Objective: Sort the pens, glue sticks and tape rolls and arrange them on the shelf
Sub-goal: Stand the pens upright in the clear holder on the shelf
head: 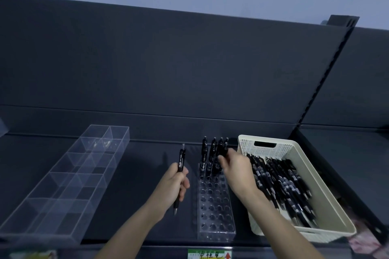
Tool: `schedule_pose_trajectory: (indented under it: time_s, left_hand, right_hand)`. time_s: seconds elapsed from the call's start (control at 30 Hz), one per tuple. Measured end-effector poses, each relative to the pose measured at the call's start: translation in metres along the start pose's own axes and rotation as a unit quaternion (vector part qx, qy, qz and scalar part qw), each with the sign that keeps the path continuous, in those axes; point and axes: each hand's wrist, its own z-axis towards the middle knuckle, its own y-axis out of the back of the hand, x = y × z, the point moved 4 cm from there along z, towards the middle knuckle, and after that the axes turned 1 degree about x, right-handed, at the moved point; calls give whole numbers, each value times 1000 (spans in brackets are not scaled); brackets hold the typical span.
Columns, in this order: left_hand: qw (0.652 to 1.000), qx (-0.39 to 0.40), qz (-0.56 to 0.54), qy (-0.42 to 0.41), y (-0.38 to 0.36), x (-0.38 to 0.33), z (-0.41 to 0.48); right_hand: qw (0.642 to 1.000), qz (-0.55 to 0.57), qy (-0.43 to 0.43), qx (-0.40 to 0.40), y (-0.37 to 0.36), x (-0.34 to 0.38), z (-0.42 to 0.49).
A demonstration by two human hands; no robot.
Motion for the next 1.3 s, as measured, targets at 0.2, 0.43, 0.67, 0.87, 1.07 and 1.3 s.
schedule_pose_trajectory:
  time_s: [0.2, 0.43, 0.67, 0.87, 1.07, 1.3]
  left_hand:
    - [998, 13, 39, -48, 3, 2, -3]
    - [999, 2, 44, -25, 2, 5, -1]
    - [999, 13, -1, -41, -9, 2, -1]
    - [996, 39, -30, -72, -40, -9, 1]
    - [979, 22, 153, -135, -44, -9, 11]
    - [855, 94, 491, -136, -47, 8, 13]
  right_hand:
    - [998, -33, -31, 33, -15, -1, 1]
    - [998, -22, -53, 33, -20, -7, -2]
    - [997, 55, -53, 4, 6, -7, -13]
    - [975, 208, -34, 72, 20, 14, -27]
    - [978, 184, -90, 42, 33, -8, -24]
    - [991, 110, -61, -43, 55, -21, 3]
